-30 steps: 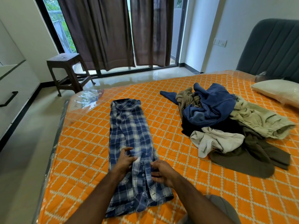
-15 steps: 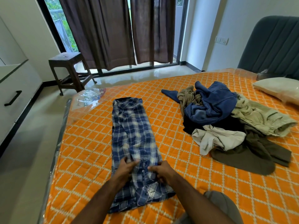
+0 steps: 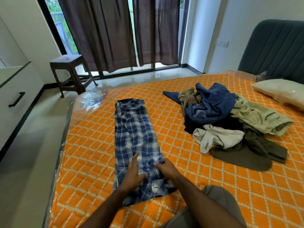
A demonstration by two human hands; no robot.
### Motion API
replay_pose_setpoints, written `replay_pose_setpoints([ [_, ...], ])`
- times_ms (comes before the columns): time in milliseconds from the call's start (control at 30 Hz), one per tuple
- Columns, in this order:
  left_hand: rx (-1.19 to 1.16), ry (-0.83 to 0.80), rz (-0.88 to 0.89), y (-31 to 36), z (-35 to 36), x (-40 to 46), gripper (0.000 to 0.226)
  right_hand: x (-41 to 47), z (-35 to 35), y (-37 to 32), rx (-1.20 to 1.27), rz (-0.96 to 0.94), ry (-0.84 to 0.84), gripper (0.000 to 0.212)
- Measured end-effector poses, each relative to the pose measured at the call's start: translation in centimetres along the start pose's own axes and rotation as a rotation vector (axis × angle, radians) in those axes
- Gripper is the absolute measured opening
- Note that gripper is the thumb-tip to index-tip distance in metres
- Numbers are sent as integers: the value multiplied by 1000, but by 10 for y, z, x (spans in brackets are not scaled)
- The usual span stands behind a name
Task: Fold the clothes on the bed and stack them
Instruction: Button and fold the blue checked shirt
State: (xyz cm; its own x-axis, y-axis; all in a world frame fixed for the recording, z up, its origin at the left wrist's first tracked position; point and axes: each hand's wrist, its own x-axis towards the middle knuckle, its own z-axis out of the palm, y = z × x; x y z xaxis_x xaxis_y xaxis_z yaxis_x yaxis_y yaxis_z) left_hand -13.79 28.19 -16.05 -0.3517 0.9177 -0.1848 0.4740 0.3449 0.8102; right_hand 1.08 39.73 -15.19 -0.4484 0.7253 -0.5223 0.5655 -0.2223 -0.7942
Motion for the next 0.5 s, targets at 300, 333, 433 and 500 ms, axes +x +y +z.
replay_pose_setpoints([
  [300, -604, 152, -323, 8, 17, -21, 48, -13, -19, 3, -89, 68, -209, 25],
  [333, -605, 174, -300, 7, 19, -24, 48, -15, -18, 5, -73, 76, -205, 31],
  [433, -606, 188, -243, 13, 16, -33, 43, -14, -17, 10, 14, 6, -205, 48],
  [500, -639, 164, -199, 17, 9, -37, 36, -17, -16, 6, 81, -48, -228, 50],
])
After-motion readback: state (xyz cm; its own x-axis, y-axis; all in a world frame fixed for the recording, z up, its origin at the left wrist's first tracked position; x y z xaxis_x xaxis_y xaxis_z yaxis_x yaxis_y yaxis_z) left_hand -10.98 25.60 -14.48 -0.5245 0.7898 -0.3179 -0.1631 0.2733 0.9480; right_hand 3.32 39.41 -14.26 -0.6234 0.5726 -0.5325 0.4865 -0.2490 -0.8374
